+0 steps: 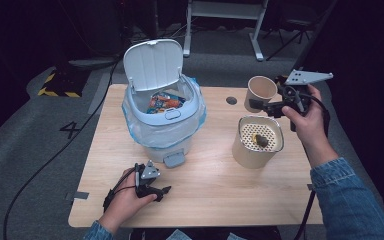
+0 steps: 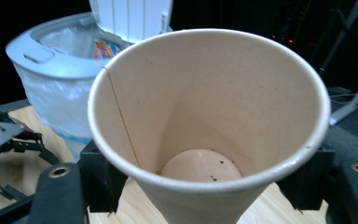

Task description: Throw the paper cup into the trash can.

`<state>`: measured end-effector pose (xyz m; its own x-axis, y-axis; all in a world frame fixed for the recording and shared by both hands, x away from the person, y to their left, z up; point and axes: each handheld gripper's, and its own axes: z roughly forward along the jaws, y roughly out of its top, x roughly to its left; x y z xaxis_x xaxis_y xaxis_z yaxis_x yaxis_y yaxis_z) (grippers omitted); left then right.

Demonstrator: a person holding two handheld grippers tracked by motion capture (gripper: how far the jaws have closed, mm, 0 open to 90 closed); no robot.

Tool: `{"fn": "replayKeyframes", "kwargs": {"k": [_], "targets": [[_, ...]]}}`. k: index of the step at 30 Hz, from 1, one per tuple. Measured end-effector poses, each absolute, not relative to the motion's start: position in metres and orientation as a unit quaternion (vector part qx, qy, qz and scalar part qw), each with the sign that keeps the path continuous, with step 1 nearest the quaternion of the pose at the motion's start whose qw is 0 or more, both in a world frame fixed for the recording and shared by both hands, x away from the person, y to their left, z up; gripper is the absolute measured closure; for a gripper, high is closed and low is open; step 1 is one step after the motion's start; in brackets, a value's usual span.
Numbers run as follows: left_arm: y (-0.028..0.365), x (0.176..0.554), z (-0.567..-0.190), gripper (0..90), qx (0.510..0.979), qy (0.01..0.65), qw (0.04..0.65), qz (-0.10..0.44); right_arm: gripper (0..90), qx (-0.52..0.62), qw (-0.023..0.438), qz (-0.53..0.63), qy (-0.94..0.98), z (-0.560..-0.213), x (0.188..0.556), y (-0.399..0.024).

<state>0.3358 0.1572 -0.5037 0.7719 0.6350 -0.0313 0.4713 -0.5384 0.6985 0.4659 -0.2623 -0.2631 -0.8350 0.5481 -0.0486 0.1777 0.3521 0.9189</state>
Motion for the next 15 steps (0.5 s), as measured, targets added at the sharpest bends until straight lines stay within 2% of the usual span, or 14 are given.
{"fn": "replayKeyframes", "kwargs": {"k": [15], "targets": [[0.154,0.337,-0.505,8.9,0.878,0.307,0.349,0.112,28.5,0.189,0.17,0.536,0.805,-0.236,0.482,-0.198]]}}
